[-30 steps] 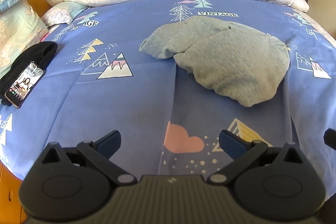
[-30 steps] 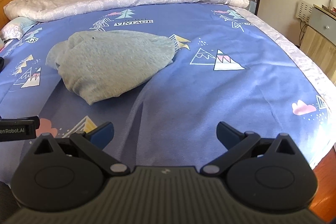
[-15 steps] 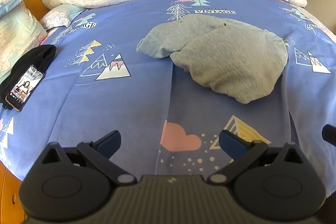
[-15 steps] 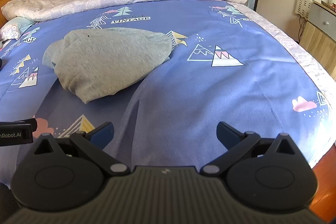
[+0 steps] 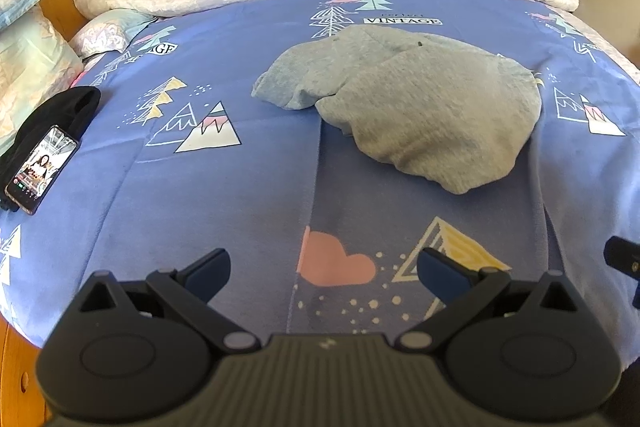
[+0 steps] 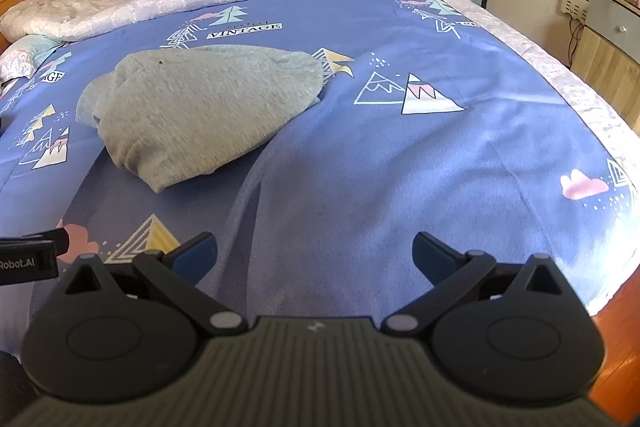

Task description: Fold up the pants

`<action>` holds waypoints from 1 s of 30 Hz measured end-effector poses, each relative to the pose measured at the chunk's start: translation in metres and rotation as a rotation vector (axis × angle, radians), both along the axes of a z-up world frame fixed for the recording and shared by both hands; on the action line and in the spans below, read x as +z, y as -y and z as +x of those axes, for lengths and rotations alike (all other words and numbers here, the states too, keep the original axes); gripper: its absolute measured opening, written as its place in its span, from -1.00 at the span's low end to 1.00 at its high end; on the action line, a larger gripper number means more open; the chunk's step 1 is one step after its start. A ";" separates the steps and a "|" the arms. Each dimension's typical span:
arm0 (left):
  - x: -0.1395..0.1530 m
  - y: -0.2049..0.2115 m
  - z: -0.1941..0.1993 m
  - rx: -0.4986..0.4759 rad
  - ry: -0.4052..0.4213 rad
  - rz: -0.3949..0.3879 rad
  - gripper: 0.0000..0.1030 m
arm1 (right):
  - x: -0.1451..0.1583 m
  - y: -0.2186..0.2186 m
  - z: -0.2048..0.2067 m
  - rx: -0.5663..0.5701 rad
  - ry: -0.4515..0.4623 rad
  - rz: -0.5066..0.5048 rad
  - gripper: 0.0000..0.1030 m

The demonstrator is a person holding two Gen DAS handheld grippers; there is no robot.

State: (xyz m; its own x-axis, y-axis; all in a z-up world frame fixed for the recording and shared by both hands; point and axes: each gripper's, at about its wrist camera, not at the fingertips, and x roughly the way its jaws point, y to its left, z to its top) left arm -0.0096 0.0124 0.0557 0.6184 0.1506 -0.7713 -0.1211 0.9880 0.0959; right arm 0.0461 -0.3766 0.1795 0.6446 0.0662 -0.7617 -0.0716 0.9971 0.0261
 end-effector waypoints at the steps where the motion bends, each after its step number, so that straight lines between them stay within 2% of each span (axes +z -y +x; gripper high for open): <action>1: 0.001 0.000 -0.001 -0.004 0.004 -0.002 1.00 | 0.000 0.000 0.000 0.001 0.000 0.000 1.00; 12: 0.007 0.010 -0.006 -0.068 0.061 -0.011 1.00 | -0.002 0.002 0.001 -0.002 -0.007 0.003 1.00; 30: 0.004 0.014 -0.006 -0.074 0.046 -0.006 1.00 | -0.005 0.008 0.002 -0.014 -0.016 0.020 1.00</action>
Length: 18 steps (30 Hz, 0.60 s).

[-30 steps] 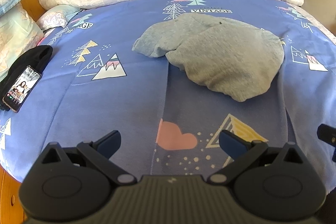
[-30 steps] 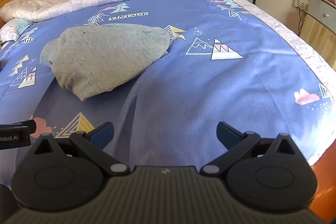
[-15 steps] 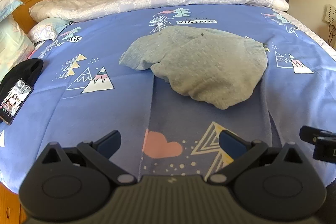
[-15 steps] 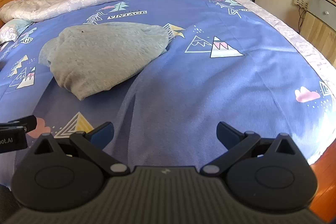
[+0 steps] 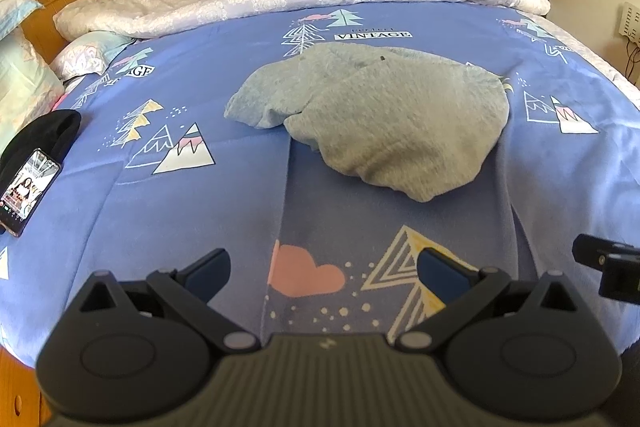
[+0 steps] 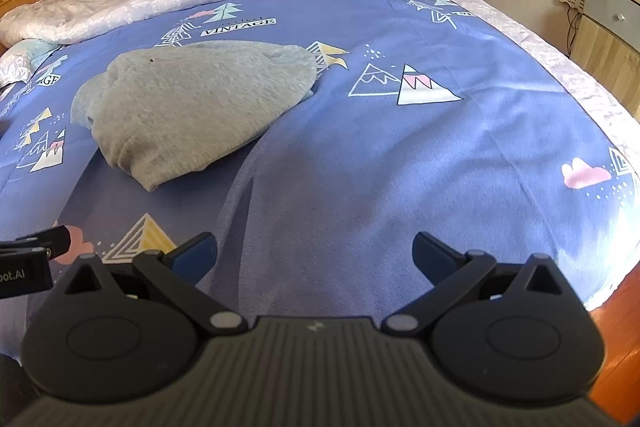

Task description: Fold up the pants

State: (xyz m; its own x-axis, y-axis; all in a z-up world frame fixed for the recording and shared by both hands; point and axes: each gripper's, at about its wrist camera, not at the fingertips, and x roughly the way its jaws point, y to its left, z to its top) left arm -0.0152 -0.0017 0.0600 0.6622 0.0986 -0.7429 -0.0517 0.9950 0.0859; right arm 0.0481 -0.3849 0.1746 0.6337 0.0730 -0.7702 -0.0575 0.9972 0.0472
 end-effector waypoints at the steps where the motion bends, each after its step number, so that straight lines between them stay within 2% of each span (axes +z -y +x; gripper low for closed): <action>1: 0.000 0.000 0.000 0.000 -0.001 0.000 1.00 | 0.000 0.000 0.000 0.000 -0.001 0.000 1.00; 8: 0.000 -0.002 0.001 0.005 0.003 0.001 1.00 | -0.002 0.001 0.000 0.004 -0.003 0.004 1.00; 13: 0.004 -0.009 0.004 0.013 0.027 0.000 1.00 | 0.002 0.012 -0.003 -0.027 0.025 0.118 1.00; 18: 0.012 -0.020 0.015 0.010 0.062 -0.013 0.99 | 0.009 0.015 -0.006 -0.045 0.099 0.175 0.95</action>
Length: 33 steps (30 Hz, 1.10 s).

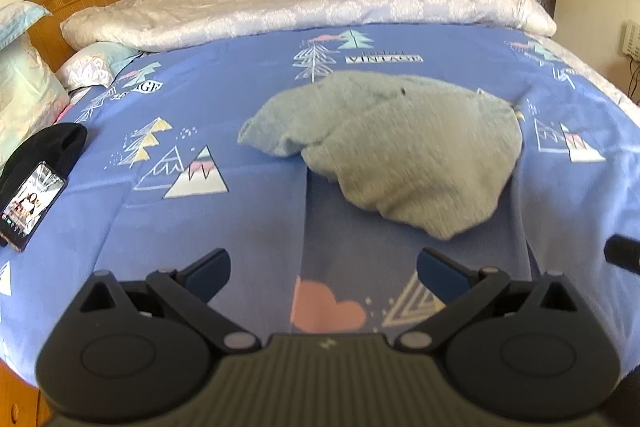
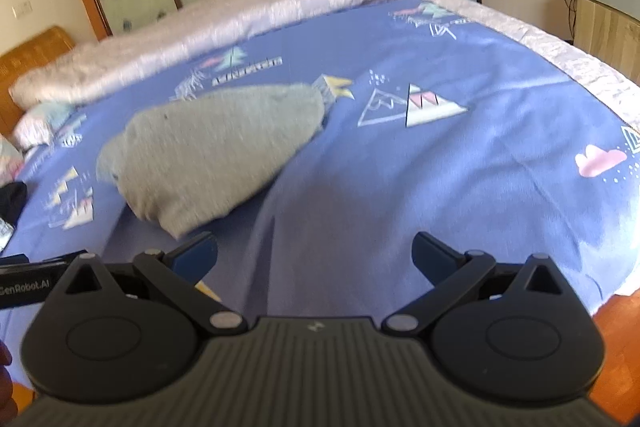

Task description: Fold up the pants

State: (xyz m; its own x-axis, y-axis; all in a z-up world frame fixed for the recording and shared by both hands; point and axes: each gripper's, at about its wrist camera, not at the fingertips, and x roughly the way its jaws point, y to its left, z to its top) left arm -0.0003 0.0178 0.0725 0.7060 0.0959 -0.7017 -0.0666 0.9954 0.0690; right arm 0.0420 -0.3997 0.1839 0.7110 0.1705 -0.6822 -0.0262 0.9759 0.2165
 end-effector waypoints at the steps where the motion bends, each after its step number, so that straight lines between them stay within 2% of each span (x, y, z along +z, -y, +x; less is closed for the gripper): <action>1: 0.002 -0.001 0.003 -0.003 0.005 0.001 0.99 | 0.000 0.000 0.001 0.002 0.004 0.005 0.83; 2: 0.003 -0.001 0.007 -0.007 0.011 0.009 0.97 | -0.001 0.000 0.002 0.009 0.001 0.010 0.75; 4: 0.008 0.003 0.017 -0.044 0.028 0.044 0.89 | -0.006 -0.001 0.005 0.024 -0.015 0.019 0.23; 6: 0.013 0.015 0.031 -0.113 0.063 0.102 0.89 | -0.014 0.001 0.009 0.035 -0.049 0.043 -0.03; 7: 0.015 0.023 0.039 -0.146 0.086 0.144 0.89 | -0.018 0.002 0.010 0.034 -0.067 0.063 -0.09; 10: 0.014 0.051 0.067 -0.253 0.145 0.261 0.92 | -0.024 0.006 0.012 0.029 -0.091 0.101 -0.09; 13: 0.000 0.077 0.101 -0.342 0.134 0.326 0.95 | -0.023 0.007 0.012 0.025 -0.082 0.099 -0.08; 14: -0.008 0.083 0.114 -0.344 0.116 0.351 0.91 | -0.023 0.008 0.013 0.021 -0.081 0.102 -0.08; 16: -0.024 0.091 0.137 -0.340 0.029 0.365 0.20 | -0.022 0.012 0.014 0.009 -0.080 0.106 -0.08; 17: -0.028 0.090 0.146 -0.337 -0.044 0.333 -0.51 | -0.021 0.013 0.014 0.003 -0.080 0.108 -0.08; 18: -0.030 0.086 0.150 -0.321 -0.087 0.282 -0.72 | -0.021 0.015 0.014 -0.003 -0.081 0.109 -0.08; 19: -0.025 0.079 0.147 -0.303 -0.090 0.218 -0.73 | -0.021 0.016 0.015 -0.006 -0.081 0.108 -0.08; 21: -0.010 0.067 0.130 -0.306 -0.048 0.158 -0.76 | -0.021 0.017 0.015 -0.011 -0.077 0.109 -0.08; 22: -0.002 0.058 0.119 -0.309 -0.030 0.132 -0.76 | -0.021 0.018 0.015 -0.011 -0.077 0.108 -0.08; 25: 0.028 0.019 0.077 -0.327 0.019 -0.016 -0.77 | -0.021 0.013 0.017 0.006 -0.080 0.111 -0.08; 28: 0.047 -0.020 0.039 -0.293 0.052 -0.091 -0.81 | -0.018 0.006 0.018 0.036 -0.072 0.127 -0.08; 31: 0.060 -0.065 0.000 -0.269 0.066 -0.210 -0.85 | -0.014 0.000 0.020 0.066 -0.063 0.152 -0.07; 33: 0.061 -0.087 -0.024 -0.265 0.065 -0.240 -0.85 | -0.012 -0.004 0.022 0.087 -0.064 0.178 -0.07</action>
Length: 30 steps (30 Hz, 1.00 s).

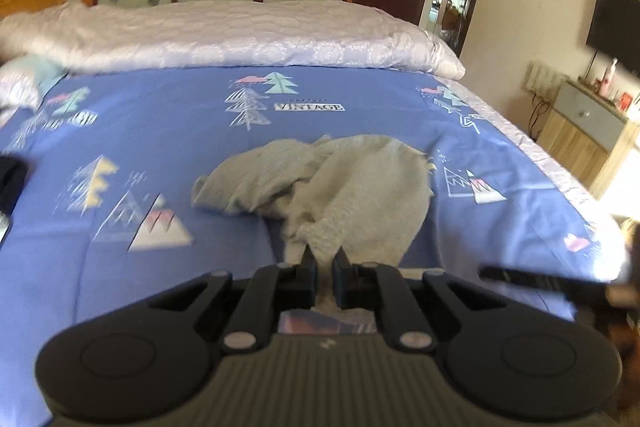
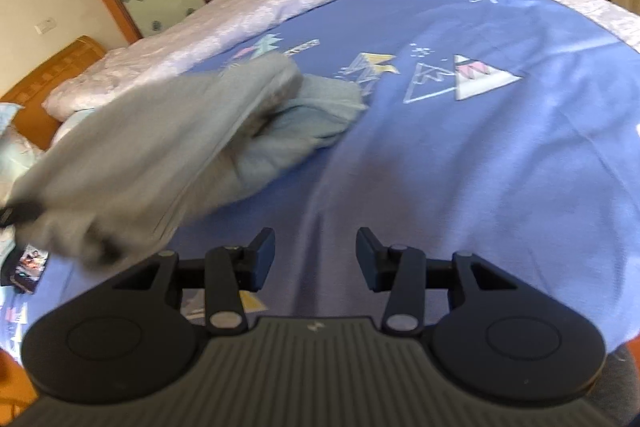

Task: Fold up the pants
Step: 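Grasp the grey garment with the left gripper while the right gripper grasps it too, then lift the grey garment up with both grippers and shake it out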

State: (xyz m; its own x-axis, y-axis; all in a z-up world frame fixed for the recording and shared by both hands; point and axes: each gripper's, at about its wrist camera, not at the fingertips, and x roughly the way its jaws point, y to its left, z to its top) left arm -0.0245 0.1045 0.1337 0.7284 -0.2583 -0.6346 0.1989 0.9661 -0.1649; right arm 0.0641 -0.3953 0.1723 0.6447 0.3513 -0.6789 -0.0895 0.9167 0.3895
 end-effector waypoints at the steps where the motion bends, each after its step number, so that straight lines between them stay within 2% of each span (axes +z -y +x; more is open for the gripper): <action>1: -0.002 -0.007 -0.012 -0.004 -0.012 -0.006 -0.85 | 0.000 -0.001 0.002 0.007 -0.003 0.014 -0.07; 5: -0.016 -0.025 -0.042 0.004 -0.062 0.034 -0.82 | 0.003 -0.008 0.011 0.027 -0.018 0.082 -0.07; 6: -0.020 -0.027 -0.044 0.013 -0.082 0.052 -0.73 | 0.004 -0.009 0.012 0.027 -0.019 0.091 -0.07; 8: -0.025 -0.034 -0.042 0.044 -0.112 0.069 -0.68 | 0.004 -0.015 0.016 0.029 -0.019 0.083 -0.07; 11: -0.015 -0.046 -0.038 0.075 -0.078 0.035 -0.35 | 0.001 -0.023 0.024 0.035 -0.027 0.089 0.05; 13: -0.005 -0.047 -0.030 0.081 -0.038 0.020 -0.27 | -0.004 -0.028 0.033 0.018 -0.030 0.106 0.32; 15: 0.004 -0.043 -0.019 0.078 -0.002 0.028 -0.22 | -0.012 -0.036 0.043 0.021 -0.020 0.104 0.37; 18: 0.010 -0.031 0.002 0.072 0.020 0.049 -0.10 | -0.028 -0.054 0.065 0.039 -0.027 0.050 0.36; 20: 0.014 -0.025 0.021 0.063 0.020 0.059 0.01 | -0.041 -0.066 0.080 0.056 -0.036 0.025 0.27; 21: 0.015 -0.022 0.025 0.058 0.016 0.062 0.09 | -0.044 -0.071 0.085 0.068 -0.031 0.015 -0.22; 22: 0.018 -0.019 0.035 0.053 0.010 0.066 0.12 | -0.045 -0.076 0.087 0.094 -0.030 0.020 -0.80; 23: 0.020 -0.016 0.044 0.044 0.006 0.066 0.17 | -0.042 -0.079 0.086 0.133 -0.036 0.051 -0.79; 25: 0.026 -0.010 0.064 0.009 -0.005 0.048 0.34 | -0.022 -0.084 0.068 0.231 0.065 0.126 -0.80; 27: 0.028 0.002 0.085 -0.049 -0.030 0.022 0.70 | 0.000 -0.093 0.042 0.354 0.187 0.123 -0.80; 30: 0.021 0.029 0.113 -0.147 -0.084 0.034 0.83 | 0.020 -0.105 0.010 0.497 0.285 0.109 -0.79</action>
